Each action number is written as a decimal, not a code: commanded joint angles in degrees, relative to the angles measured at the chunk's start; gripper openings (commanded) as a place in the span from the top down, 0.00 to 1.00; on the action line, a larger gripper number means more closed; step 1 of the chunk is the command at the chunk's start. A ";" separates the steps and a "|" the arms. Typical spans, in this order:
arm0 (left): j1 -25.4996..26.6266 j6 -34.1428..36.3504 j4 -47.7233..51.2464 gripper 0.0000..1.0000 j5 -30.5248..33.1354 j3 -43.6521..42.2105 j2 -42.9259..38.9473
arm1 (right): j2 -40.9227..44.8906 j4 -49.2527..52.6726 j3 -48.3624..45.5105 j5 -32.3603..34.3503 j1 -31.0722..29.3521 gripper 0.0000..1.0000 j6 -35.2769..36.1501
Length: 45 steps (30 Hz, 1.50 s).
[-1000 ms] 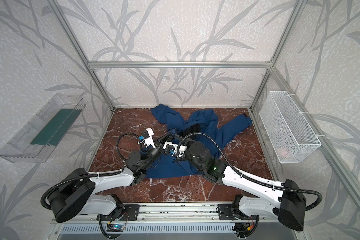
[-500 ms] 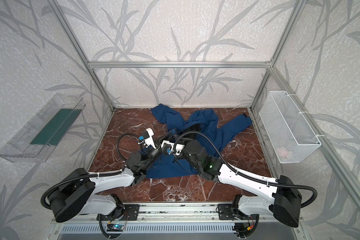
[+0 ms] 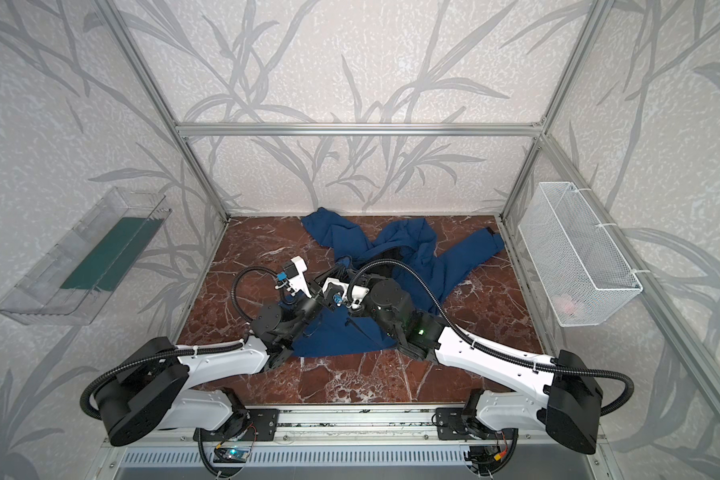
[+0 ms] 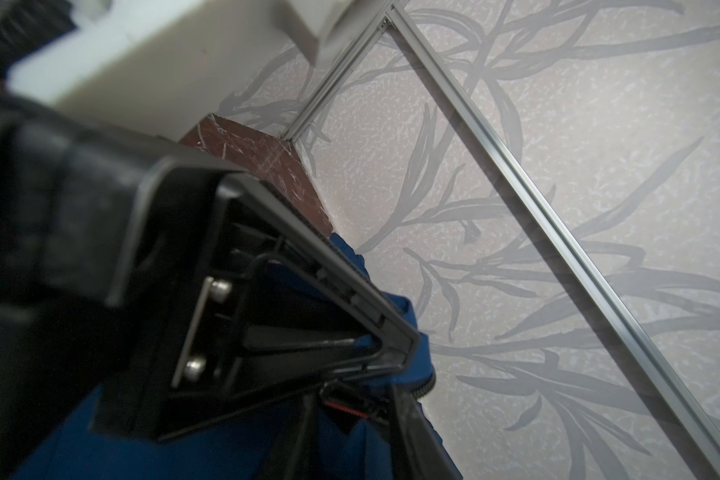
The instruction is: Zip up the jacket
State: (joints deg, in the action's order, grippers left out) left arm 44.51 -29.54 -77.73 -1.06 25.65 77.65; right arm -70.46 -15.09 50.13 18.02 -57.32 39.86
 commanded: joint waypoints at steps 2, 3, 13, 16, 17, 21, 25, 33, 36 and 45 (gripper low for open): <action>0.75 0.88 -1.75 1.00 -0.26 -0.34 -1.29 | 1.79 -2.22 2.53 -0.36 0.45 0.69 -2.94; 0.75 0.89 -1.80 1.00 -0.26 -0.34 -1.35 | 2.05 -2.22 2.52 -0.58 0.51 0.69 -3.41; 1.02 0.99 -1.63 1.00 -0.02 0.01 -0.98 | 4.01 -1.43 2.08 -2.93 1.16 0.72 -5.45; 1.11 1.02 -1.64 1.00 0.09 0.01 -0.93 | 3.93 -1.17 1.99 -3.16 1.34 0.73 -5.49; 1.13 1.08 -1.63 1.00 0.09 0.01 -0.92 | 3.84 -1.19 1.99 -3.32 1.42 0.73 -5.56; 1.24 1.26 -1.45 1.00 0.13 0.01 -1.12 | 2.99 -0.29 2.74 -4.17 1.51 0.80 -5.73; 1.31 1.40 -1.03 1.00 0.19 0.01 -1.37 | 3.01 0.09 2.87 -4.57 2.02 0.91 -6.48; 1.35 2.16 -0.09 1.00 0.20 -0.15 -2.06 | 5.94 0.76 1.56 -9.34 5.72 1.00 -13.71; 1.28 2.95 1.32 1.00 0.26 -0.25 -3.04 | 6.38 0.47 0.82 -10.13 6.84 1.00 -16.16; 1.28 2.56 31.16 1.00 2.28 4.48 -14.38 | 8.25 -7.80 -3.91 -16.16 11.06 1.00 -26.90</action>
State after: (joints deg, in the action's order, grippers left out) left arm 45.71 -27.57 -60.20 -0.93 26.94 68.55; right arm -64.29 -17.34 47.11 0.89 -48.31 17.45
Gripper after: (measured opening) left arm 0.045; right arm 0.048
